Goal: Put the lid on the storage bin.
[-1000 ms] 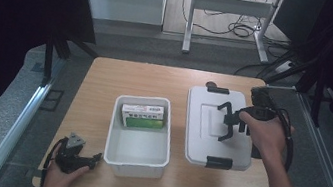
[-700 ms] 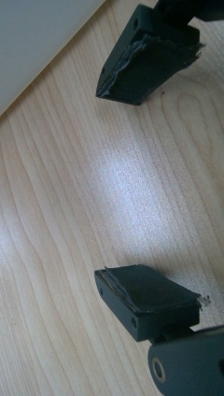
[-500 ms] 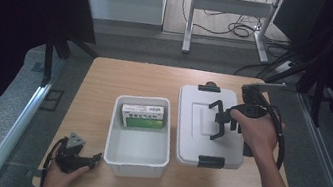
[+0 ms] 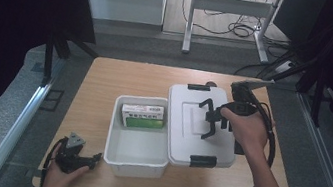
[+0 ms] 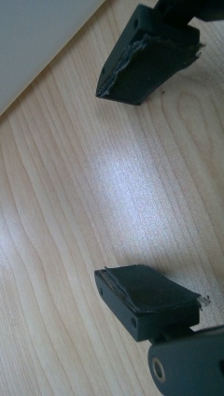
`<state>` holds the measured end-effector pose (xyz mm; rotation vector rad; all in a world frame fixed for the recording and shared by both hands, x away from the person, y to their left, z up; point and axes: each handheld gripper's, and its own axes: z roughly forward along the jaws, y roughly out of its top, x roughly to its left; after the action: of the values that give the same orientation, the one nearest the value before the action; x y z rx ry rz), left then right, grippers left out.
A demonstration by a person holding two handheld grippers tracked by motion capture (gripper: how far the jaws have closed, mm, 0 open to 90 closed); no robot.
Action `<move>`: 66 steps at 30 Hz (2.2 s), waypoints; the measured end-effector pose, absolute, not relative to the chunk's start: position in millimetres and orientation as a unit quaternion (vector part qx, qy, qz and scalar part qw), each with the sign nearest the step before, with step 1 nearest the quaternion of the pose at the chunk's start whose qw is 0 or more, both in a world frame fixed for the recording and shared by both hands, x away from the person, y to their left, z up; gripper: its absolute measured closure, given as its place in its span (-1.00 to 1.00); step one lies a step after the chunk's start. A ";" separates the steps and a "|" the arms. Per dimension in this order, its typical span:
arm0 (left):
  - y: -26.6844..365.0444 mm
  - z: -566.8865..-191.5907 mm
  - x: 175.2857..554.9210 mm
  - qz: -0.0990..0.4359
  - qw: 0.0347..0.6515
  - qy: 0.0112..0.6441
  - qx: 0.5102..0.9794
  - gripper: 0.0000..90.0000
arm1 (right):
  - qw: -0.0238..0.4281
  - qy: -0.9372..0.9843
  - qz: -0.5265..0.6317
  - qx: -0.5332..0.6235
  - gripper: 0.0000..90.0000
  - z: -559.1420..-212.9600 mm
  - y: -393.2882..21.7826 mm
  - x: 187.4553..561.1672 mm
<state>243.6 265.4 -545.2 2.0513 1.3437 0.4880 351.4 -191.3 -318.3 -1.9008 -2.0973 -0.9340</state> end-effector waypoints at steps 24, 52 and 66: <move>265.5 -545.2 243.7 0.185 0.315 0.510 0.779 -0.73 | 0.105 -0.704 -0.319 -0.626 0.87 -318.5 -172.0 351.5; 265.6 -545.2 243.6 0.185 0.315 0.510 0.779 -0.73 | 0.129 -0.721 -0.319 -0.602 0.87 -316.5 -128.5 351.8; 265.6 -545.2 243.6 0.185 0.315 0.510 0.779 -0.73 | 0.139 -0.732 -0.311 -0.591 0.87 -319.5 -93.3 354.6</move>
<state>243.6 265.6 -545.2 2.0512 1.3432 0.4877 354.6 -93.3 -319.5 -1.7076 -2.1156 -0.8995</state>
